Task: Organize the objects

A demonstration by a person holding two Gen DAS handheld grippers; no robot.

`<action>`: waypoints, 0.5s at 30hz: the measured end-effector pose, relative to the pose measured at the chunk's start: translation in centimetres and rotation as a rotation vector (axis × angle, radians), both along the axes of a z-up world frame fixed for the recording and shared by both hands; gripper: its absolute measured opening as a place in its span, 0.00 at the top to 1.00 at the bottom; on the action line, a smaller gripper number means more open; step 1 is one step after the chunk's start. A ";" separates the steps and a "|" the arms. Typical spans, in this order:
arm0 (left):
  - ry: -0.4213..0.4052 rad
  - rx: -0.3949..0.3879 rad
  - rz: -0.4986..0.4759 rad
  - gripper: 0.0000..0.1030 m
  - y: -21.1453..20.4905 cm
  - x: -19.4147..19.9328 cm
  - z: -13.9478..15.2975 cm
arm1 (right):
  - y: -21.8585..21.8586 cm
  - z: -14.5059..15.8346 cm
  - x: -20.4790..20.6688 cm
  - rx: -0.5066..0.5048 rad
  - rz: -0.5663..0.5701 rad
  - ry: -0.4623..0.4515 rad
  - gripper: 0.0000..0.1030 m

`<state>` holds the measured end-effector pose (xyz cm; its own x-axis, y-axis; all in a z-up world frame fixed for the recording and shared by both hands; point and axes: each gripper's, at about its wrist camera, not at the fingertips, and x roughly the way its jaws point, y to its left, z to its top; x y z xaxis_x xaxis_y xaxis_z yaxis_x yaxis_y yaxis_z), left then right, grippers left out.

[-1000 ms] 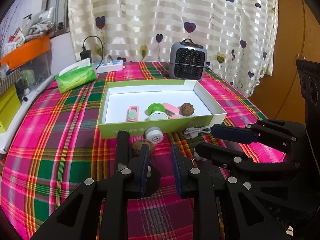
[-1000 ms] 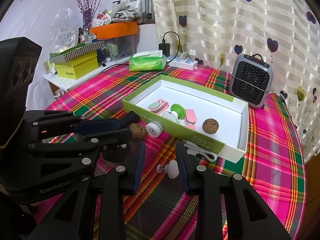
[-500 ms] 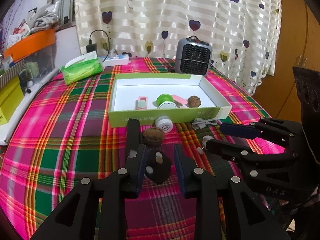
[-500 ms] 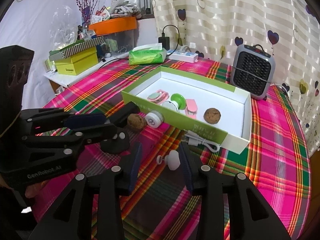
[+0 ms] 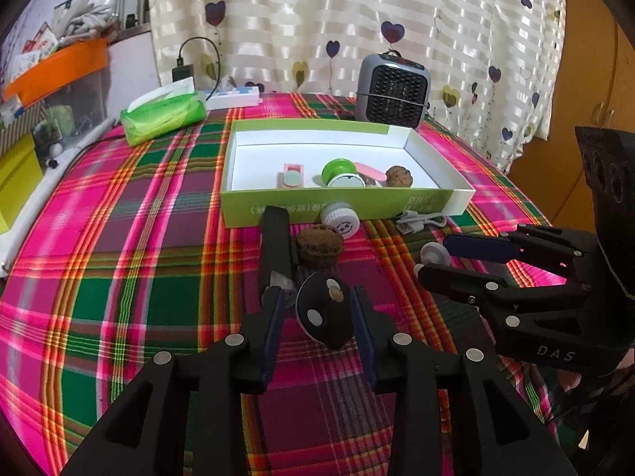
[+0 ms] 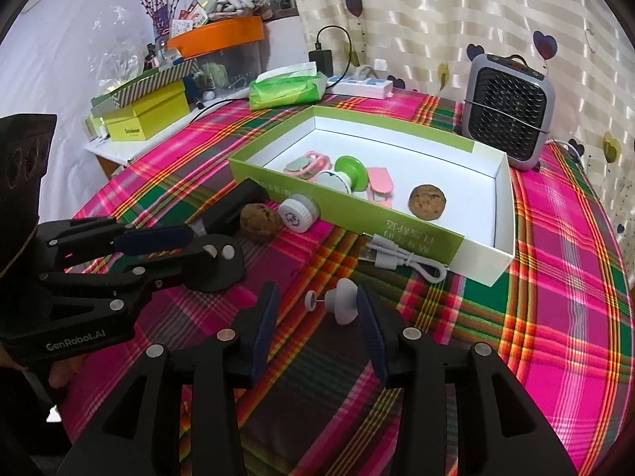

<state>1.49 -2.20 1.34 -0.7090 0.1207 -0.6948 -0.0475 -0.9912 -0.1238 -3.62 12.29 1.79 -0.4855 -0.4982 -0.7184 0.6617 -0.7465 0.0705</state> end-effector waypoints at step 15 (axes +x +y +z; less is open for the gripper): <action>-0.060 0.013 0.000 0.69 0.1 -1.1 -0.8 | 0.1 -0.2 -0.9 -0.006 -0.032 -0.021 0.58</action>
